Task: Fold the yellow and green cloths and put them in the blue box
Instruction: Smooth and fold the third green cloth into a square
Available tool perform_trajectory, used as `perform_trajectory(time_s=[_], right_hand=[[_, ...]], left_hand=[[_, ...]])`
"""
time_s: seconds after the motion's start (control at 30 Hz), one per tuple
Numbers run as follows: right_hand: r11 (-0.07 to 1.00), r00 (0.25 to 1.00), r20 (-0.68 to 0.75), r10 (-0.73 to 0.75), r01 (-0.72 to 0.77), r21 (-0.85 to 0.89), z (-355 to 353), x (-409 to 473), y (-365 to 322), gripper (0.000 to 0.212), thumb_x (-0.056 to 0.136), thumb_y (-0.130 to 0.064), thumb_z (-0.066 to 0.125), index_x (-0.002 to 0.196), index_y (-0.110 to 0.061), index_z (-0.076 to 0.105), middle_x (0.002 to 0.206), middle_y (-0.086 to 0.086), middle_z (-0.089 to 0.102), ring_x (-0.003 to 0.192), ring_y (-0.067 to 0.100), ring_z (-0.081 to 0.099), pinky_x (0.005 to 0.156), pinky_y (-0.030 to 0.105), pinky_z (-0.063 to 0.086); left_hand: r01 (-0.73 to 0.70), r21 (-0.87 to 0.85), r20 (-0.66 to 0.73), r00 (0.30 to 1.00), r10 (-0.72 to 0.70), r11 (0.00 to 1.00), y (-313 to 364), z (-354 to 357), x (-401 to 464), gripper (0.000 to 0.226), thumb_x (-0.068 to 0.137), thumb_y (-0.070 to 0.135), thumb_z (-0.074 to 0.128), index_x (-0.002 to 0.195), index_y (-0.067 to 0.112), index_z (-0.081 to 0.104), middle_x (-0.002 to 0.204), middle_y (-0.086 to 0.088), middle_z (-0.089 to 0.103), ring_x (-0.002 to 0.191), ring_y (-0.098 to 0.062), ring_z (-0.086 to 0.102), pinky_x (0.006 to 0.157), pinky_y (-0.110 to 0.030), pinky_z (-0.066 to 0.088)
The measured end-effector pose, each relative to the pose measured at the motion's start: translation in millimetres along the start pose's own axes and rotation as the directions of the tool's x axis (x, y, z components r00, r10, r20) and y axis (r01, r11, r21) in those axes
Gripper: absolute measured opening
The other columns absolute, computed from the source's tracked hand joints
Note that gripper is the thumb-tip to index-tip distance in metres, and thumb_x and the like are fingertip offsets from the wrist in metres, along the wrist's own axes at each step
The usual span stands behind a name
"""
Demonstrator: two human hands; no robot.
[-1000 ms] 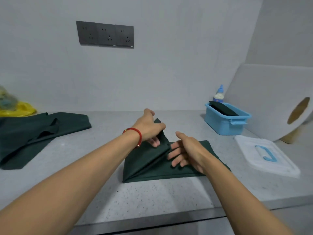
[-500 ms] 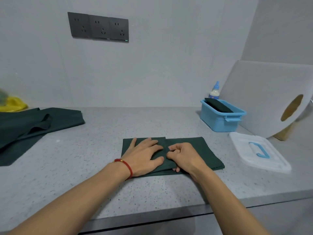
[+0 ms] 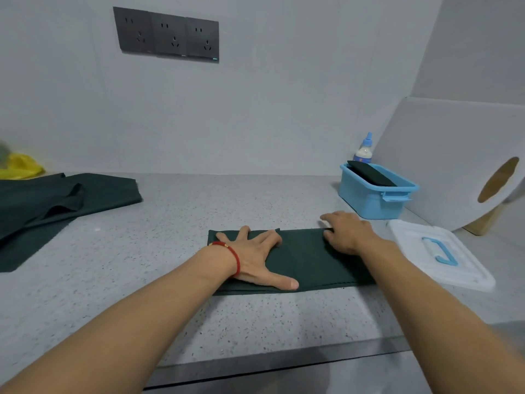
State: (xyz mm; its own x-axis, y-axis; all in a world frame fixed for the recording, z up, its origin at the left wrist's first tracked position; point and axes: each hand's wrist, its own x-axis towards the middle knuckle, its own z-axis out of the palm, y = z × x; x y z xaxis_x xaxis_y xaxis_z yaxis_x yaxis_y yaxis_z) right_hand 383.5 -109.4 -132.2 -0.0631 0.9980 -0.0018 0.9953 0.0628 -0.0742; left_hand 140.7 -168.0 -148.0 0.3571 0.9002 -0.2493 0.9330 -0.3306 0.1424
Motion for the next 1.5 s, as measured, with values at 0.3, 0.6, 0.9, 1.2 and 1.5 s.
perform_trajectory(time_s=[0.3, 0.6, 0.9, 1.2, 1.5], right_hand=[[0.843, 0.995, -0.099, 0.029, 0.029, 0.537, -16.8, 11.0, 29.2, 0.027, 0.084, -0.041, 0.079, 0.094, -0.023, 0.062, 0.098, 0.000, 0.067, 0.093, 0.018, 0.064, 0.072, 0.032, 0.049], [0.618, 0.932, 0.354, -0.076, -0.234, 0.751, -14.9, -40.9, 63.3, 0.036, 0.093, -0.033, 0.073, 0.094, 0.003, 0.072, 0.088, 0.025, 0.074, 0.069, 0.027, 0.069, 0.063, 0.032, 0.058], [0.487, 0.989, 0.026, -0.144, 0.048, 0.872, -72.5, -52.9, -4.0, 0.023, 0.095, -0.020, 0.070, 0.082, -0.001, 0.066, 0.066, 0.008, 0.056, 0.048, 0.012, 0.047, 0.042, 0.022, 0.037], [0.740, 0.961, 0.052, -0.271, 0.174, 0.650, -74.2, -47.9, -113.1, 0.024, 0.094, -0.016, 0.064, 0.072, -0.008, 0.068, 0.057, 0.011, 0.064, 0.045, 0.017, 0.058, 0.039, 0.022, 0.038], [0.884, 0.923, 0.236, -0.305, 0.182, 0.430, -12.5, -40.6, -174.8, 0.033, 0.100, -0.032, 0.060, 0.085, -0.005, 0.073, 0.065, 0.003, 0.075, 0.050, 0.014, 0.067, 0.049, 0.025, 0.053]], left_hand=[[-0.004, 0.184, 0.076, 0.997, -0.011, 0.983, 2.7, -8.3, 9.4, 0.125, 0.045, 0.112, 0.024, 0.152, 0.054, -0.006, 0.165, 0.025, -0.010, 0.152, -0.032, 0.002, 0.108, -0.077, 0.008], [-0.101, 0.035, 0.040, 0.994, 0.100, 0.994, 0.5, -3.2, 13.5, 0.121, 0.062, 0.101, 0.044, 0.157, 0.035, 0.008, 0.166, 0.019, -0.004, 0.154, -0.013, -0.009, 0.118, -0.067, -0.009], [-0.064, 0.054, 0.090, 0.994, 0.059, 0.996, 13.6, -22.4, 9.5, 0.128, 0.049, 0.103, 0.052, 0.153, 0.037, 0.015, 0.160, 0.012, 0.020, 0.150, -0.019, 0.016, 0.119, -0.066, 0.007], [-0.014, -0.378, -0.521, 0.829, -0.200, 0.926, -26.3, -2.9, -50.0, 0.033, 0.088, 0.016, 0.059, 0.120, 0.017, 0.067, 0.123, -0.007, 0.060, 0.119, -0.024, 0.051, 0.102, -0.032, 0.043], [0.053, -0.684, -0.525, 0.657, -0.541, 0.727, -26.9, 31.3, -79.4, 0.036, 0.102, 0.043, 0.038, 0.116, 0.021, 0.062, 0.106, 0.001, 0.066, 0.104, -0.022, 0.057, 0.097, -0.043, 0.044]])
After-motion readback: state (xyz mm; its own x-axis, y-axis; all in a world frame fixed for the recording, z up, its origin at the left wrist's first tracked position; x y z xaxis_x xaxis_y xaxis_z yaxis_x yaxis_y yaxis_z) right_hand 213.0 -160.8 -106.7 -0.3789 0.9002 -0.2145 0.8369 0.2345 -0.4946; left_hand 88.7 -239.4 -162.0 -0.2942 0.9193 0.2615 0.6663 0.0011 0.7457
